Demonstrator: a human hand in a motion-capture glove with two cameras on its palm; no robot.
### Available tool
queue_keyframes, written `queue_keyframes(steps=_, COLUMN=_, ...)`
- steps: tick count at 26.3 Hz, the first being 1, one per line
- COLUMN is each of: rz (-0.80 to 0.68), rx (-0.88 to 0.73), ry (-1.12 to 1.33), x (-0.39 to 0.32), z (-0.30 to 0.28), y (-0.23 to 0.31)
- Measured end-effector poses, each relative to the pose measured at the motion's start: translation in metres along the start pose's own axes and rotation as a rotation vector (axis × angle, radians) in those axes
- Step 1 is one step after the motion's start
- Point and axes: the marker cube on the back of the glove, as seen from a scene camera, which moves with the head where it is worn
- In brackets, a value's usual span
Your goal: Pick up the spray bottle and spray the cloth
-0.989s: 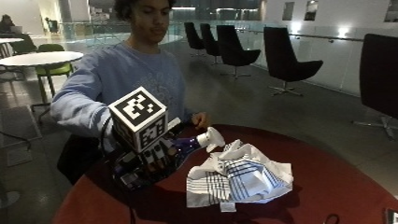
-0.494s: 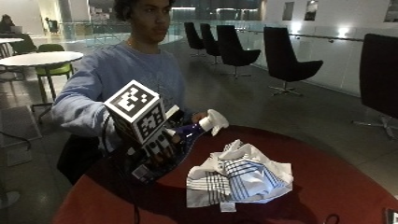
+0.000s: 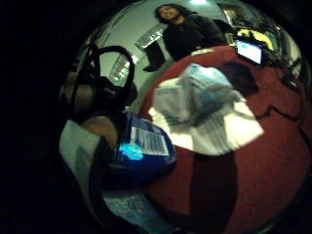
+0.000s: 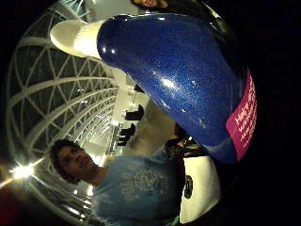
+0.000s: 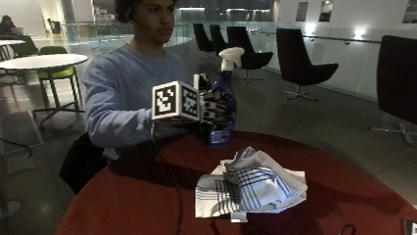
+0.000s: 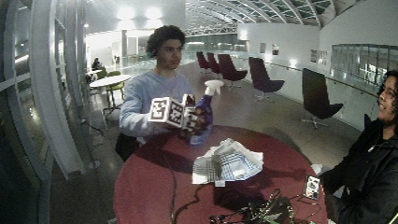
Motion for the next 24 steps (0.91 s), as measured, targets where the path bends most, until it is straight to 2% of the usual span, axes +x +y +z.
queue_keyframes(steps=4, rz=-0.077, rx=-0.033, ry=-0.099, x=-0.020, z=0.086, y=-0.025)
queue_keyframes(steps=12, rz=-0.073, rx=-0.043, ry=-0.168, x=-0.005, z=0.192, y=-0.051)
queue_keyframes(steps=18, rz=-0.074, rx=-0.058, ry=-0.137, x=0.008, z=0.225, y=-0.045)
queue_keyframes(steps=24, rz=-0.071, rx=-0.082, ry=-0.124, x=0.010, z=0.225, y=-0.038)
